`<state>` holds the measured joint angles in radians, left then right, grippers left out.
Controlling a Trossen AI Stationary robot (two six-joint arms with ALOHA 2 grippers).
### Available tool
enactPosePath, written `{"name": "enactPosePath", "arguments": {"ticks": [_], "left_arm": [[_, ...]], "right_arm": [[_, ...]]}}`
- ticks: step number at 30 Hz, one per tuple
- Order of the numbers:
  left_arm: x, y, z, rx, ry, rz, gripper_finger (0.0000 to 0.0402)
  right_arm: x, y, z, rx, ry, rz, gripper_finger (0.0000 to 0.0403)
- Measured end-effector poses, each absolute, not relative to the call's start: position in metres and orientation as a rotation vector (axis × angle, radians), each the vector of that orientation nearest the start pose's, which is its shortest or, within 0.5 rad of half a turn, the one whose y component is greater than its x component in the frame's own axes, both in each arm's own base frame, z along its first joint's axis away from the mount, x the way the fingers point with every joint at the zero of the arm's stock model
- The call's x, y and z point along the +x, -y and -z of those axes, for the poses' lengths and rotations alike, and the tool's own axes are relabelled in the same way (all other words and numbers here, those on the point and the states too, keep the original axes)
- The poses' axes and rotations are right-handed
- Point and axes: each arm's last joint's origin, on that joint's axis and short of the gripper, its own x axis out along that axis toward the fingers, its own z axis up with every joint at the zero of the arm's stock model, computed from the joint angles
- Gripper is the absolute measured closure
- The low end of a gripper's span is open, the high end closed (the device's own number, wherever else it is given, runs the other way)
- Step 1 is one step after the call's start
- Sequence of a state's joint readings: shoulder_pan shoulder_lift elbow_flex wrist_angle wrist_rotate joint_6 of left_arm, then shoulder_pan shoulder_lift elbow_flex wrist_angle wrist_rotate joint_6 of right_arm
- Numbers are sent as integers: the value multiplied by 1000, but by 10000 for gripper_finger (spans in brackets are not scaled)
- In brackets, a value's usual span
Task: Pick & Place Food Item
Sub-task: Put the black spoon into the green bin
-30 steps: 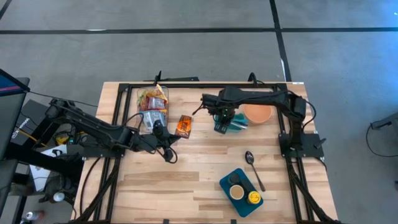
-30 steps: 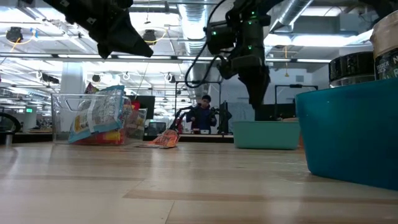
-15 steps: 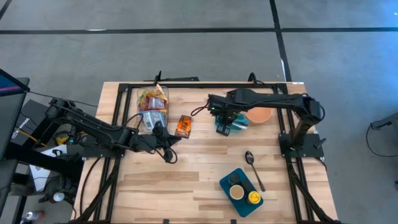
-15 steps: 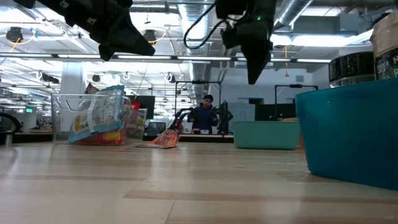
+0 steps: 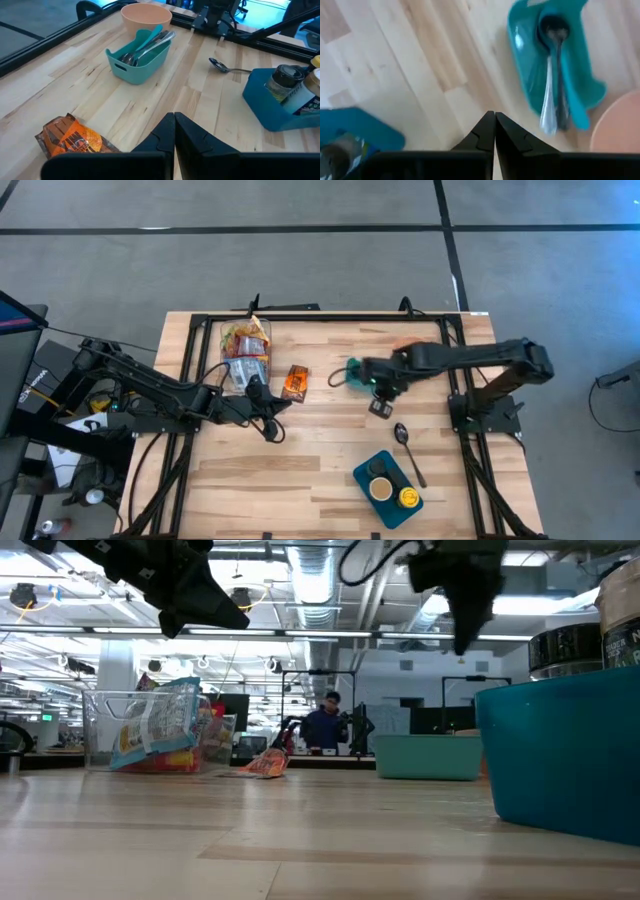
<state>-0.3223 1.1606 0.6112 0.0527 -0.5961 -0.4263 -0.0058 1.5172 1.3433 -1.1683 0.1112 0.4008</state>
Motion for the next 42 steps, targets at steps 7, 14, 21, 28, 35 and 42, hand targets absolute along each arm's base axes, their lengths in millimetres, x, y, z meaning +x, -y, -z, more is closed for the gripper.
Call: {"name": "enactPosePath", "arguments": {"ticks": [7, 14, 21, 28, 35, 42], "left_arm": [[229, 59, -225, -197, -378, -356, 401], [229, 59, -226, -199, -374, -356, 401], [229, 59, -226, -204, -364, -355, 401], [229, 59, -226, -204, -364, -355, 401], [229, 59, -227, -205, -362, -354, 401], [230, 60, -228, -213, -348, -352, 401]], "right_arm": [[241, -22, -284, 352, -1272, 419, 400], [213, -45, -271, 484, -1256, 499, 400], [193, -70, -245, 618, -1291, 652, 400], [173, -91, -217, 642, -1330, 747, 400], [162, -105, -195, 705, -1302, 742, 400], [163, -112, -184, 795, -1250, 699, 400]]}}
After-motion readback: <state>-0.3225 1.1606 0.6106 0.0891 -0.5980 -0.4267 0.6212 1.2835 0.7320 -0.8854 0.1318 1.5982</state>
